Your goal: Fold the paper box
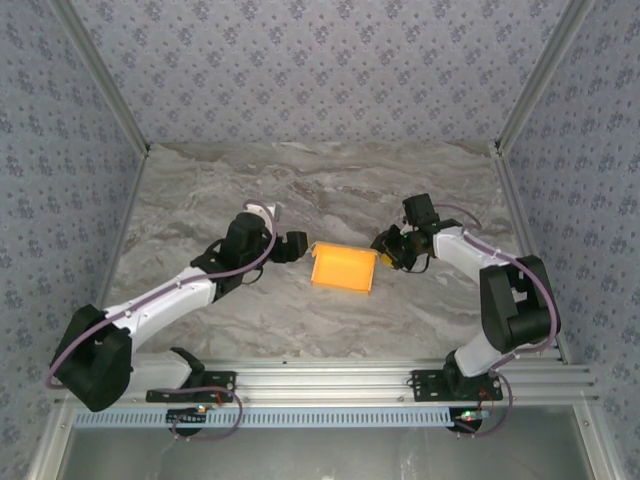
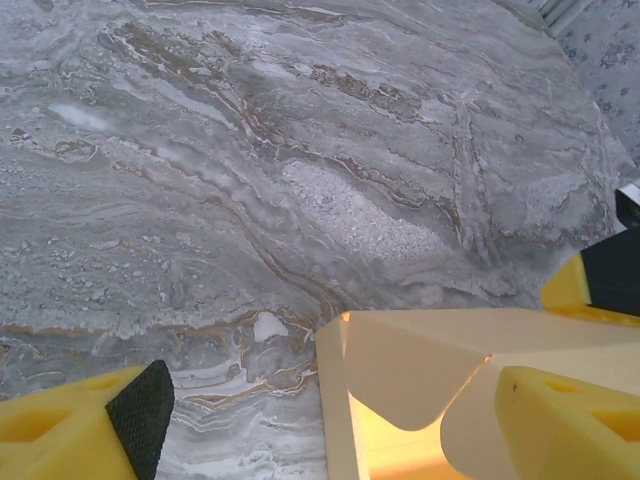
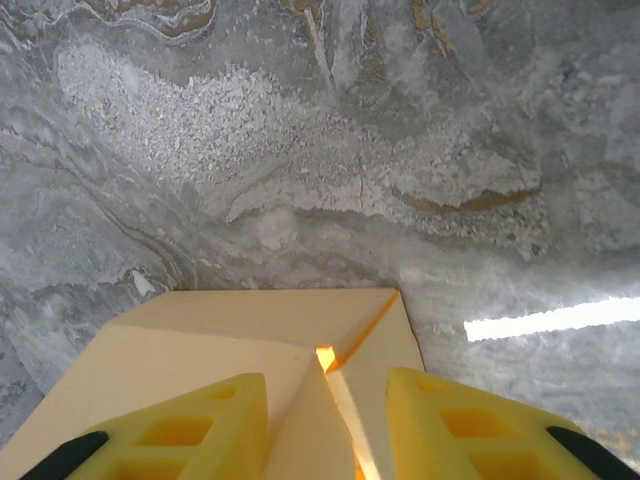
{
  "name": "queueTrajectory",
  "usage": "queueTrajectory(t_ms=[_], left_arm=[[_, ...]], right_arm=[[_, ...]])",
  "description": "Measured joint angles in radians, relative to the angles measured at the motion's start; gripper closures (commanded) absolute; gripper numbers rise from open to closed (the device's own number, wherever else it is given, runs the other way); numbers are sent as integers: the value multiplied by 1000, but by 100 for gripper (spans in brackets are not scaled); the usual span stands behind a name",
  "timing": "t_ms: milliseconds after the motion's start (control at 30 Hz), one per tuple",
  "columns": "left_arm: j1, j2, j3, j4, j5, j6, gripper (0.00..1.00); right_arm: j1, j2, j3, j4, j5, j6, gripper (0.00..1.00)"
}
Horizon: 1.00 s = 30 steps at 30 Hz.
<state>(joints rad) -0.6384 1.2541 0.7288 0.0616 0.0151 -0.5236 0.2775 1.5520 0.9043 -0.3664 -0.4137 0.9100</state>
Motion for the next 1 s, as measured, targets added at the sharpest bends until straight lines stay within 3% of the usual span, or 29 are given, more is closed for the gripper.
queueTrajectory(t_ms=[133,267,633,733,1000], left_arm=[[16,23,-6,37,80,-25,21],[17,40,-51,137,182,-35,19],[20,176,3,220,263,-124,16],[23,207,11,261,267,-178,9],[74,182,12,249,246,-263,1]], right_arm=[[0,-32,2,-22,-11,11,45],[-8,-46,1,-27,-74,81,35],[-26,-61,-16,9,-186,286,33],[-27,-64,-23,26,-186,316,35],[-46,-64,-42,44,-194,332,37]])
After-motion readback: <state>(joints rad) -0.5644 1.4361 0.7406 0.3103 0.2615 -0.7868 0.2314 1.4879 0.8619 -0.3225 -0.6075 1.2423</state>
